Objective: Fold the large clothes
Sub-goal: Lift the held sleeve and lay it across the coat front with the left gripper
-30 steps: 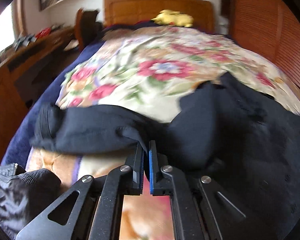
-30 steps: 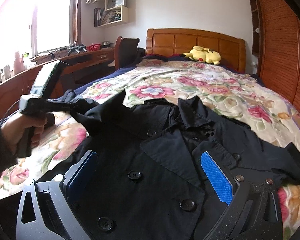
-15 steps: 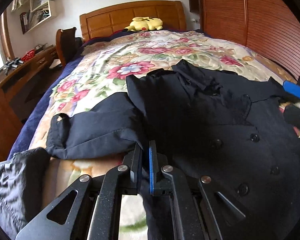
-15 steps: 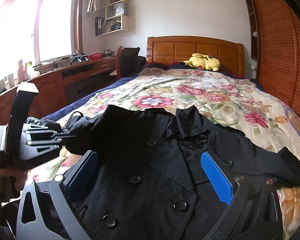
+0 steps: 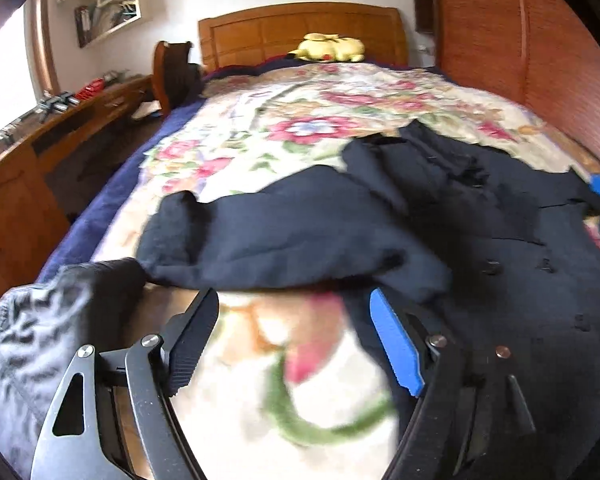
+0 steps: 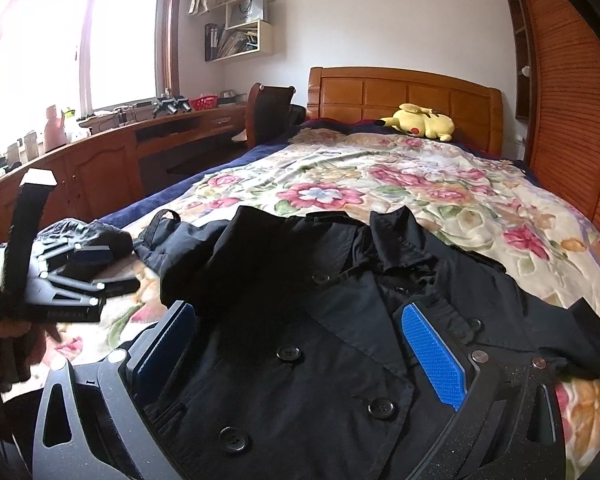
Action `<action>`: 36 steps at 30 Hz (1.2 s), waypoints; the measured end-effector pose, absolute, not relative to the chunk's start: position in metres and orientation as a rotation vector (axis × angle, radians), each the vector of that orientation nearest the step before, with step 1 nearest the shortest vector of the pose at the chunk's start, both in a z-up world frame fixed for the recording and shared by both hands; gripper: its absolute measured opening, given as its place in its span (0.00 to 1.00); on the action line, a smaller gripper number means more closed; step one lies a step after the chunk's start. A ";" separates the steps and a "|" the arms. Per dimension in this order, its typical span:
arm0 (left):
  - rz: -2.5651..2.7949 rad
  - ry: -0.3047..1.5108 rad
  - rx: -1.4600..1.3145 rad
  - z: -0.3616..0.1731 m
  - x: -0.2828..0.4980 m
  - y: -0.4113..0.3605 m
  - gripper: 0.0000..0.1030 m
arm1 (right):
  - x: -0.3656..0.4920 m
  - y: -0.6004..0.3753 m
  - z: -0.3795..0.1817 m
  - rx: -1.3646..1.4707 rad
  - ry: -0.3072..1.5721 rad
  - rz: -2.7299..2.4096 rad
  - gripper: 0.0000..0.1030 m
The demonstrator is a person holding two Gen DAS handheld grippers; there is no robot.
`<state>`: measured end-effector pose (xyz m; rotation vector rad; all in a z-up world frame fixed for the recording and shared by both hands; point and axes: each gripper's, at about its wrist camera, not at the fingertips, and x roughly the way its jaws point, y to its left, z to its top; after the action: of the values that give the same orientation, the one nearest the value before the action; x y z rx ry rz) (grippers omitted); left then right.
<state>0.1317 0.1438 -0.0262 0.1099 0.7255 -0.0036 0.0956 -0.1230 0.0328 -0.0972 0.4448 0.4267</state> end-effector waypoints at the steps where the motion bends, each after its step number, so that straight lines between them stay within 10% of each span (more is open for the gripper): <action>1: 0.013 0.735 0.121 -0.030 0.137 0.148 0.77 | 0.094 -0.122 0.033 -0.100 0.445 0.427 1.00; 17: 0.096 0.884 0.170 -0.084 0.211 0.180 0.75 | 0.098 -0.116 0.029 -0.125 0.476 0.431 1.00; 23: 0.061 0.867 0.160 -0.075 0.208 0.179 0.06 | 0.097 -0.115 0.029 -0.128 0.480 0.435 1.00; 36: -0.044 0.642 0.123 0.030 0.147 0.112 0.02 | 0.073 -0.156 0.048 -0.069 0.434 0.447 1.00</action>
<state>0.1466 0.1123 0.0297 0.1232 0.6422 -0.0443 0.0728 -0.1560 0.0477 -0.0694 0.4338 0.4473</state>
